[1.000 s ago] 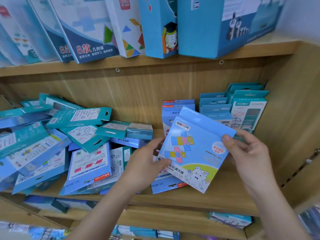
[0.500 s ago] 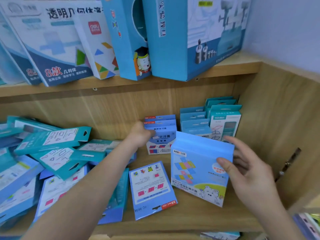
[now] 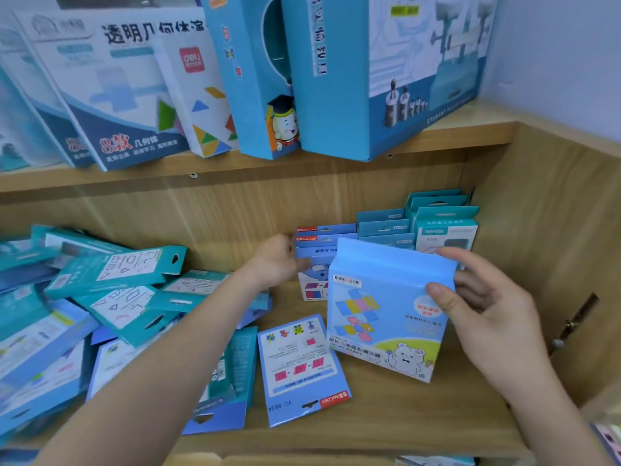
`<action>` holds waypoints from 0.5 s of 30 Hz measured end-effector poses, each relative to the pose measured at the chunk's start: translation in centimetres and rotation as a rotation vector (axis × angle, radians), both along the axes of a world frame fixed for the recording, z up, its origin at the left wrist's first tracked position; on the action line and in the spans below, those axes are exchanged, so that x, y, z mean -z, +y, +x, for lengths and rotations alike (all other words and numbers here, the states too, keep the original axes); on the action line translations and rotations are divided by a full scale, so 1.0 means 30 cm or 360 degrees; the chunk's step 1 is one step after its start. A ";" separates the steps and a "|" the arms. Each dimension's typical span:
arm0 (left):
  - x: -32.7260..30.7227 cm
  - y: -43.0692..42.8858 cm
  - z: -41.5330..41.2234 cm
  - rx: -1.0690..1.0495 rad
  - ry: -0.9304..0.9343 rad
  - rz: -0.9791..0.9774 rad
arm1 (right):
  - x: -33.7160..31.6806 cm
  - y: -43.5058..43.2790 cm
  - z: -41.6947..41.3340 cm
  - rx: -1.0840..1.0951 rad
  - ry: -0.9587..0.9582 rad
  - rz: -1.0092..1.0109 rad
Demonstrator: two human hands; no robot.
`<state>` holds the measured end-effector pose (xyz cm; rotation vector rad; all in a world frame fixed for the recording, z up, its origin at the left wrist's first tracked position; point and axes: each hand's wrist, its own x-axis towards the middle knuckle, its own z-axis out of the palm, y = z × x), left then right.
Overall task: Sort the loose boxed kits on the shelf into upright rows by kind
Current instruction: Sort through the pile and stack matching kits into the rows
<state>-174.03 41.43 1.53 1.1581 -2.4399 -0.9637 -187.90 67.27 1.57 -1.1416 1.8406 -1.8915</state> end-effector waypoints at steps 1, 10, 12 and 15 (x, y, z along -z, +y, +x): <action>-0.021 0.005 0.043 0.0060 -0.0239 -0.0194 | -0.016 -0.015 0.004 -0.0018 -0.0026 -0.0042; 0.079 0.083 0.324 0.0198 -0.1336 -0.1166 | -0.147 -0.235 0.137 -0.0315 0.0049 -0.0193; 0.088 0.089 0.328 0.0196 -0.1390 -0.1245 | -0.161 -0.301 0.173 -0.0368 0.0136 -0.0207; 0.077 0.079 0.357 0.0256 -0.1337 -0.1294 | -0.174 -0.390 0.220 -0.0414 0.0315 -0.0193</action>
